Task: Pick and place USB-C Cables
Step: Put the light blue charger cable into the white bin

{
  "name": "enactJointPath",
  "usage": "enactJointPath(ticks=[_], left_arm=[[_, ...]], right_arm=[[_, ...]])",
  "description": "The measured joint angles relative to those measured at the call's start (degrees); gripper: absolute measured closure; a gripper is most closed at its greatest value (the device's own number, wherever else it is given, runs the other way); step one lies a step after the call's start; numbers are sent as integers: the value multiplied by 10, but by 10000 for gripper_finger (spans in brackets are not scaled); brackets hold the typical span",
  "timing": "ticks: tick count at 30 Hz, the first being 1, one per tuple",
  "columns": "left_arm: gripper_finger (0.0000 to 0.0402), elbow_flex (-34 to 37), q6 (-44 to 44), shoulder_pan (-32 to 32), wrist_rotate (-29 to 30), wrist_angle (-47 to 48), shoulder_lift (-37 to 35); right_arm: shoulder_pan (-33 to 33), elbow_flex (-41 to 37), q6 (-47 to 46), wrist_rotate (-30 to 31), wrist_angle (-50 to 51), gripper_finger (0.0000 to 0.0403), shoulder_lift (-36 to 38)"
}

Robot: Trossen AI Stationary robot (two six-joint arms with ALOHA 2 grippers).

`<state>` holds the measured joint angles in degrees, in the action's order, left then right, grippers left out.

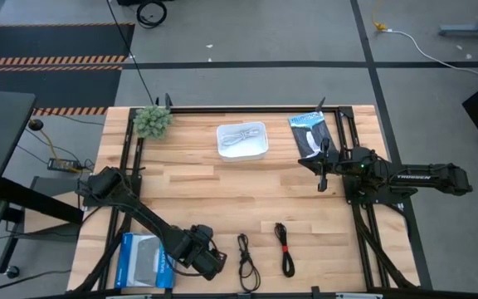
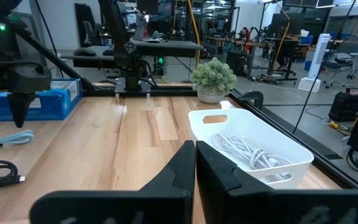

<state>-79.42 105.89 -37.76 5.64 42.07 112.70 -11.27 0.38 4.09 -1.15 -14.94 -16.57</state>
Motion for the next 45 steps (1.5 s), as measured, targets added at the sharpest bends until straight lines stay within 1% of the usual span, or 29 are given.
enactJointPath(ticks=[6,11,14,17,25,27,31,36,40,45], left_arm=[[163,-1,15,0,-3,-33,25],[165,0,15,-4,-3,-24,29],[174,0,2,-4,-3,-23,29],[193,0,-16,-4,-6,-17,29],[262,0,-133,-4,-23,6,29],[278,0,-151,-4,-23,14,29],[312,0,-175,-4,-23,16,29],[360,-1,-181,-4,-25,15,29],[363,0,-184,-4,-25,13,29],[363,2,-230,3,-35,12,28]], right_arm=[[0,0,0,0,0,383,0],[0,0,0,0,0,383,0],[0,0,0,0,0,383,0],[0,0,0,0,0,383,0],[0,0,0,0,0,383,0],[0,0,0,0,0,383,0],[0,0,0,0,0,383,0],[0,0,0,0,0,383,0],[0,0,0,0,0,383,0],[0,0,0,0,0,383,0]])
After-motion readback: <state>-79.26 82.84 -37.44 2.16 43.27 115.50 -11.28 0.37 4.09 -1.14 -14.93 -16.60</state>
